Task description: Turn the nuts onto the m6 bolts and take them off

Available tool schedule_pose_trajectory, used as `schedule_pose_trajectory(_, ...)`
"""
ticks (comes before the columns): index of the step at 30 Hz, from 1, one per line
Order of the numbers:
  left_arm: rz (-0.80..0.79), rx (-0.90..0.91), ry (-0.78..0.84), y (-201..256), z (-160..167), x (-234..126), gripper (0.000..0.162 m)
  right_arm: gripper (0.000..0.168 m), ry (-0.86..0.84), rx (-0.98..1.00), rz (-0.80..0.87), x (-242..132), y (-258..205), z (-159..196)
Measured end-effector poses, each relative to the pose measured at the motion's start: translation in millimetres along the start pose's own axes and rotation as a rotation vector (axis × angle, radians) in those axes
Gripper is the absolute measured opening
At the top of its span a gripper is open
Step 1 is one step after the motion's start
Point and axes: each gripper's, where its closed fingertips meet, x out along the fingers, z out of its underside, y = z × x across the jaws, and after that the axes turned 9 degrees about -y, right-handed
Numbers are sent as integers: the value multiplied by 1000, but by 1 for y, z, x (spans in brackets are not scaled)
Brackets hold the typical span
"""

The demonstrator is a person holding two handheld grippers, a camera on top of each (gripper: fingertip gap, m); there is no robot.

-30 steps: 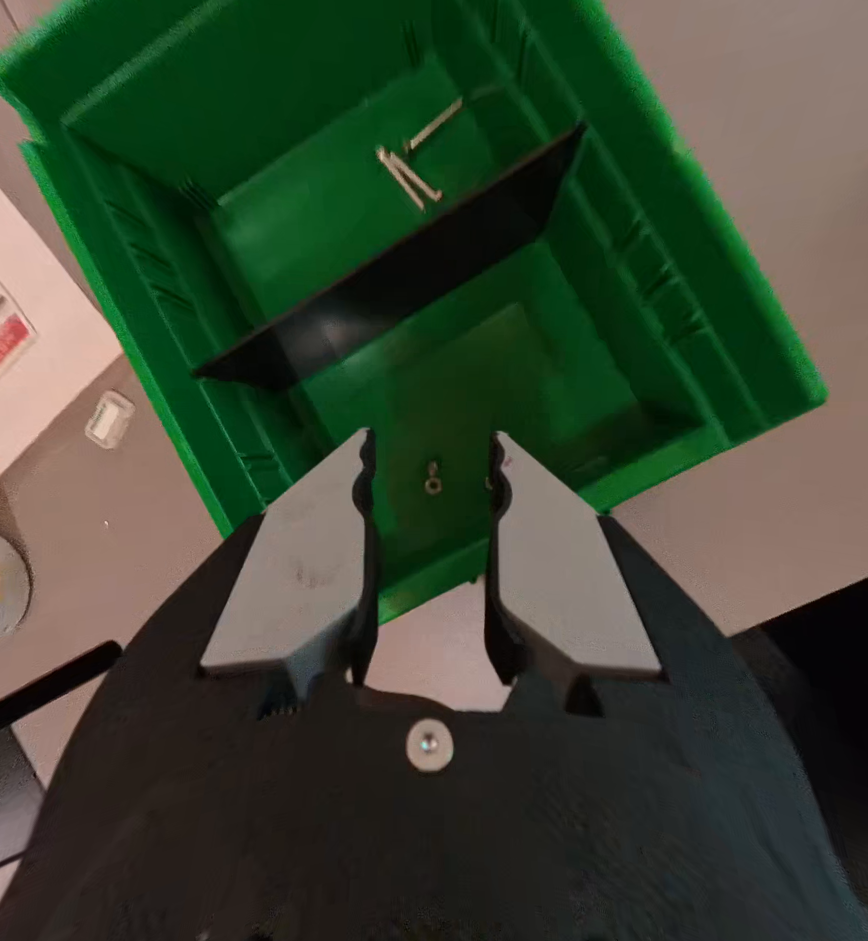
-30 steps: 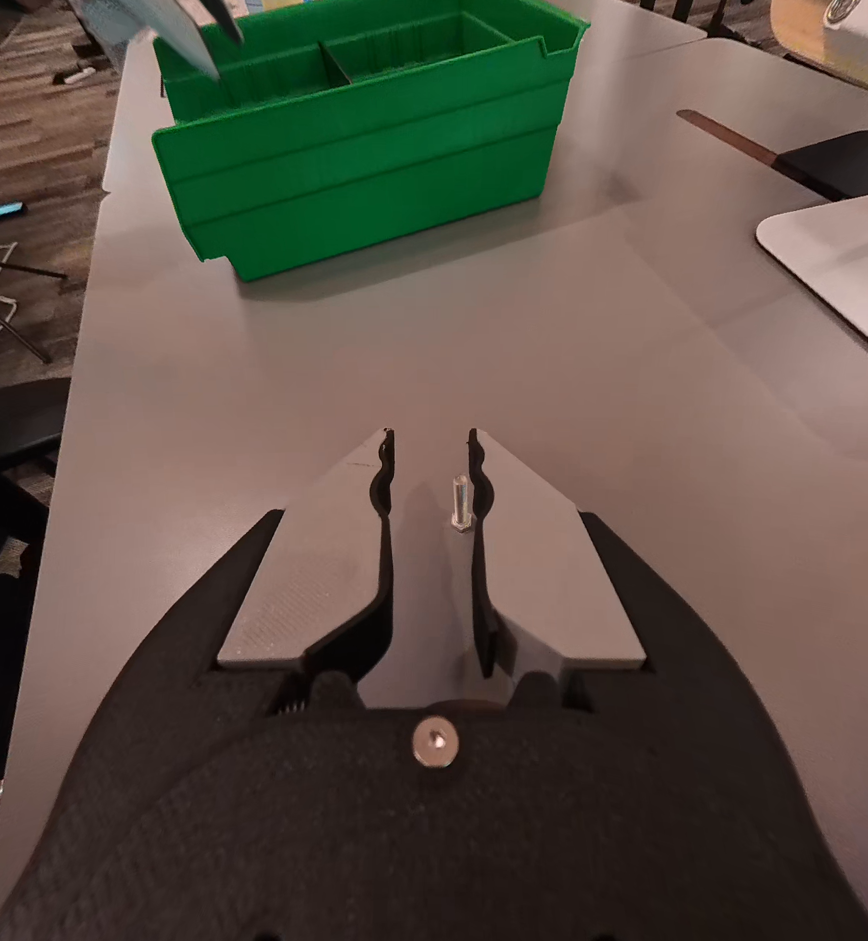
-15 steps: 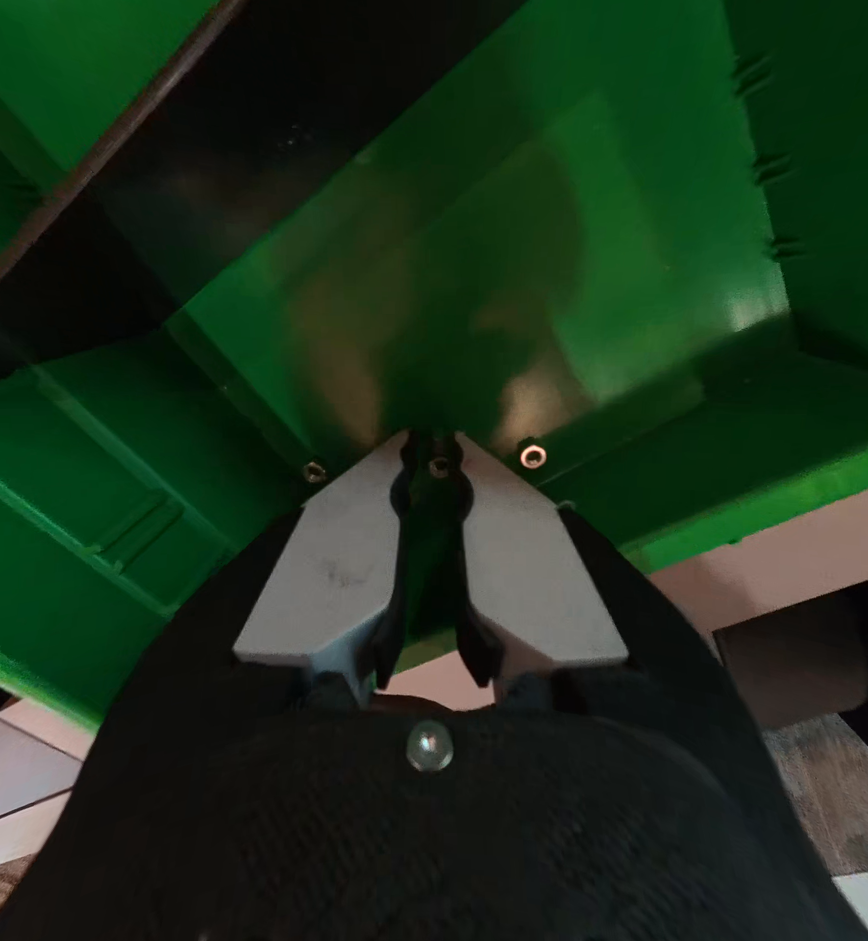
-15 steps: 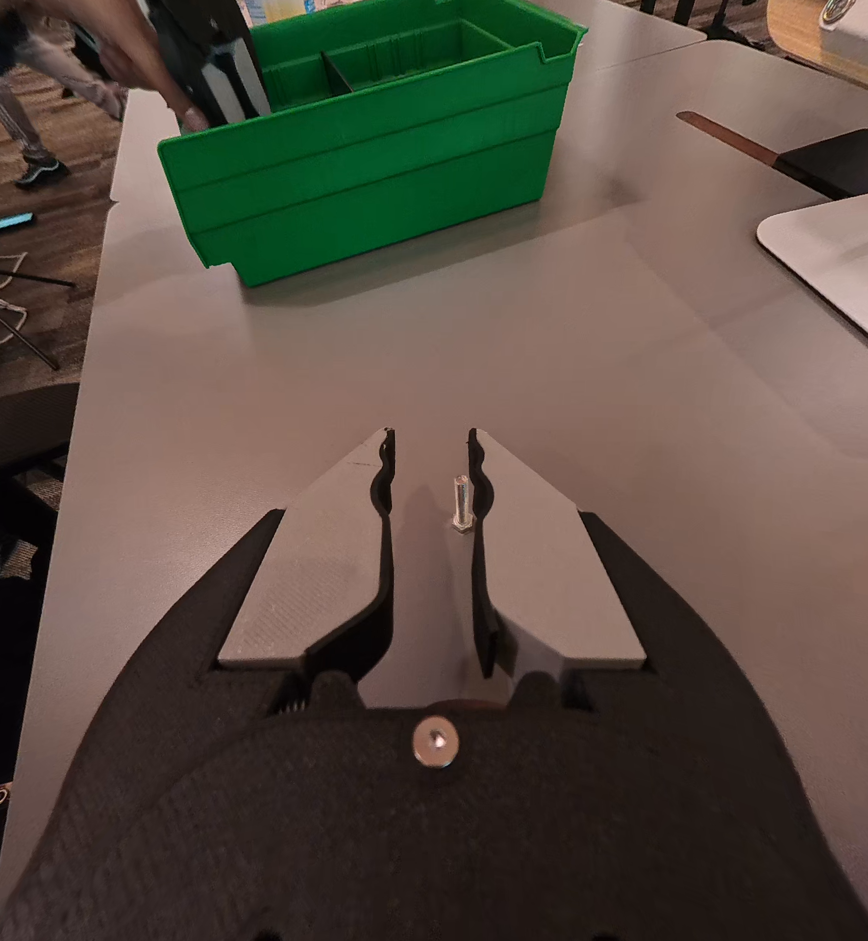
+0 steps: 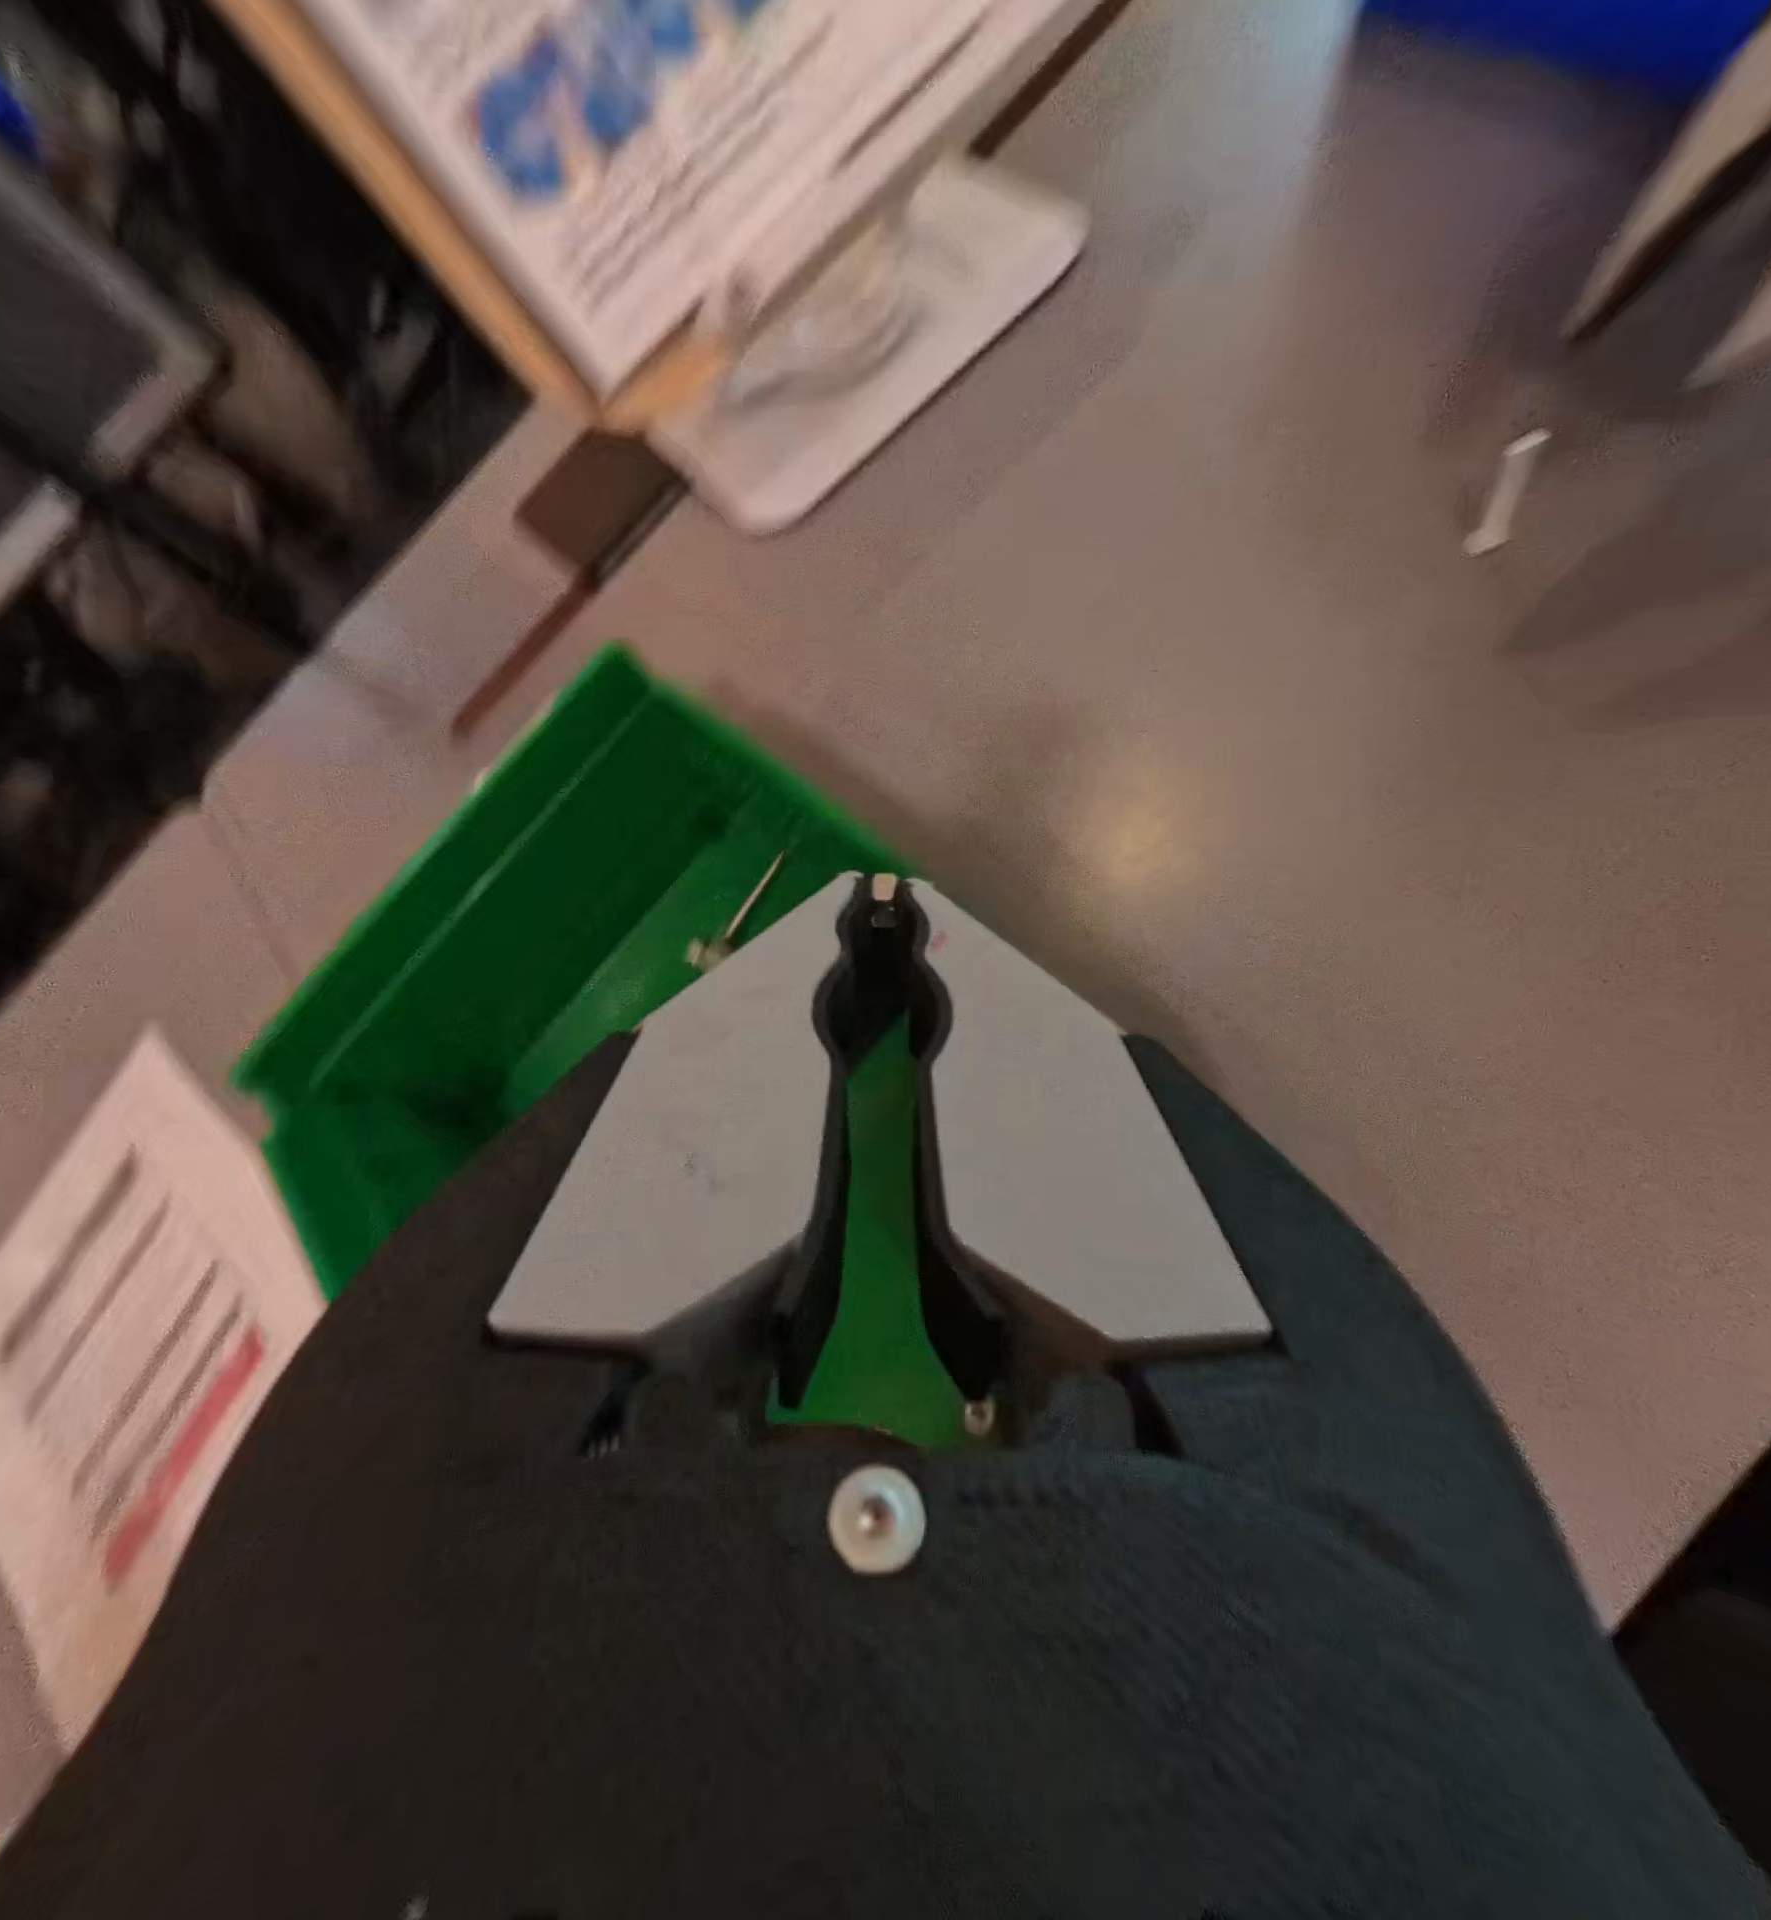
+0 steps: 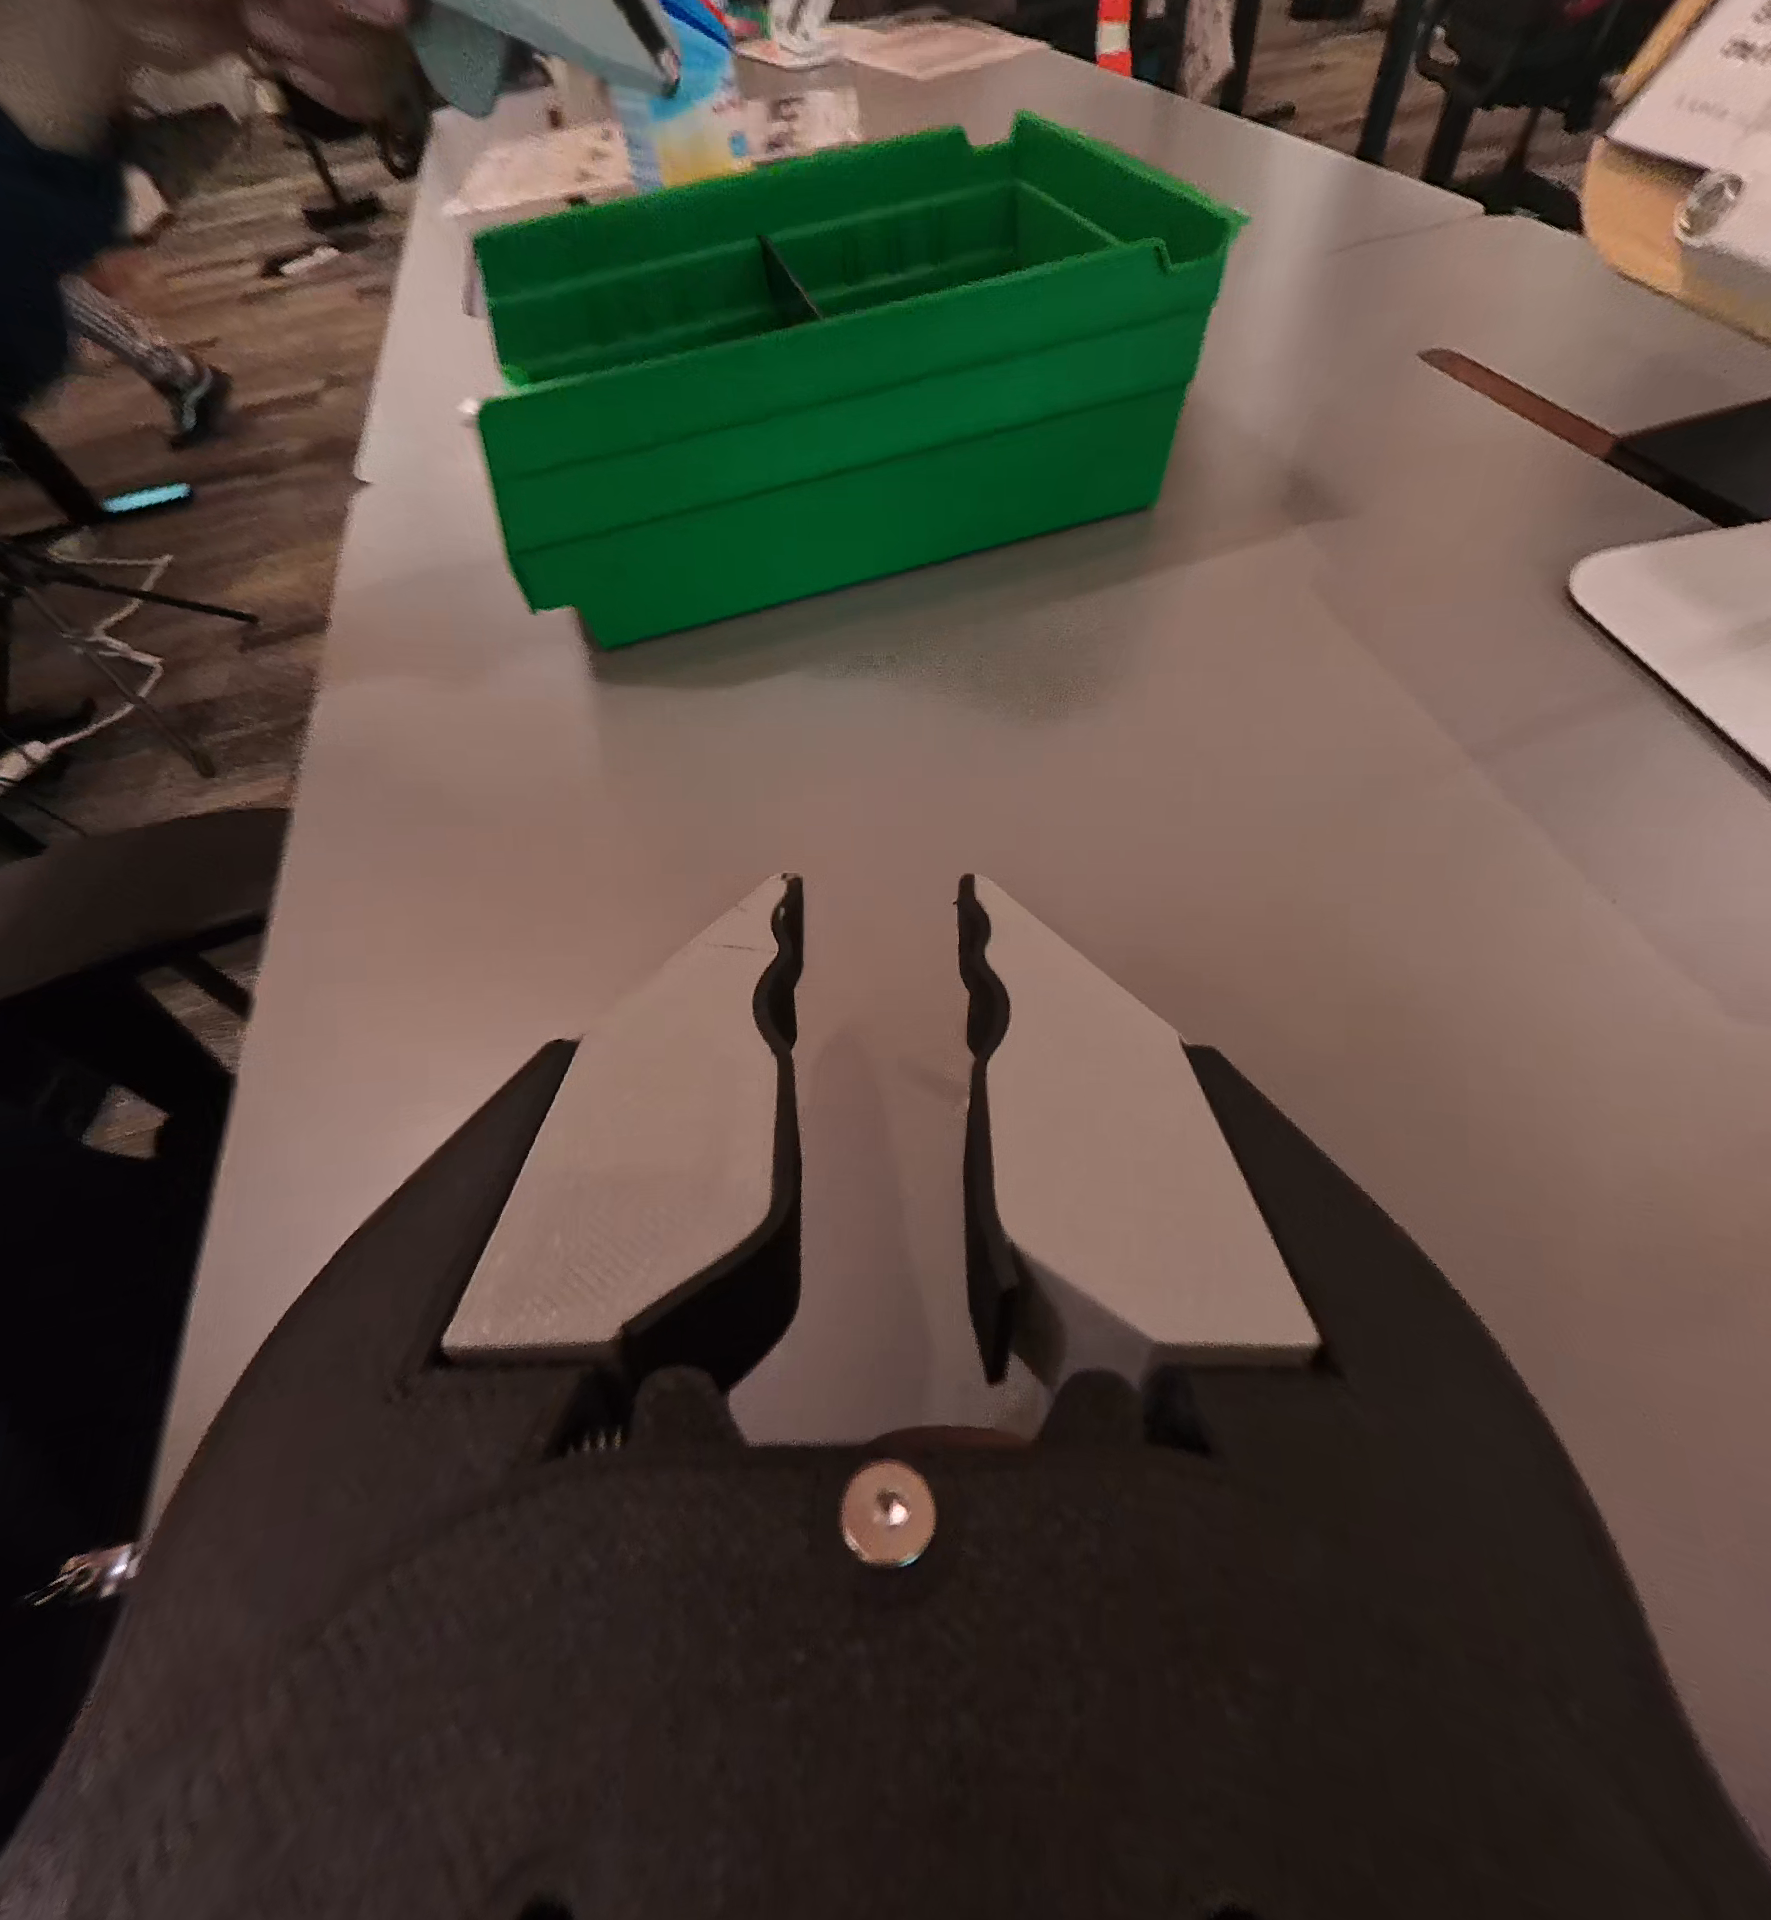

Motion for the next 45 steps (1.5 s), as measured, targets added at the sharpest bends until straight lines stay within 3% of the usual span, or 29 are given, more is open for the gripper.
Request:
schedule_pose_trajectory(1,65,123,136,33,-28,-7,3,28,12,-6,-30,-3,-6,-4)
schedule_pose_trajectory(3,108,394,399,98,-69,-17,3,30,58,-29,-110,-12,-24,-15)
schedule_pose_trajectory(4,75,482,455,121,-80,-13,4,30,91,-49,-155,-18,-34,-21)
schedule_pose_trajectory(7,9,677,571,174,-99,7,3,28,177,-74,-326,-36,-65,-35)
schedule_pose_trajectory(11,-8,780,679,213,-114,19,3,24,214,18,-540,-48,-84,-39)
schedule_pose_trajectory(23,-29,838,803,234,-127,14,3,8,250,127,-704,-59,-90,-46)
schedule_pose_trajectory(45,-112,866,767,231,-134,23,3,8,260,202,-717,-56,-84,-47)
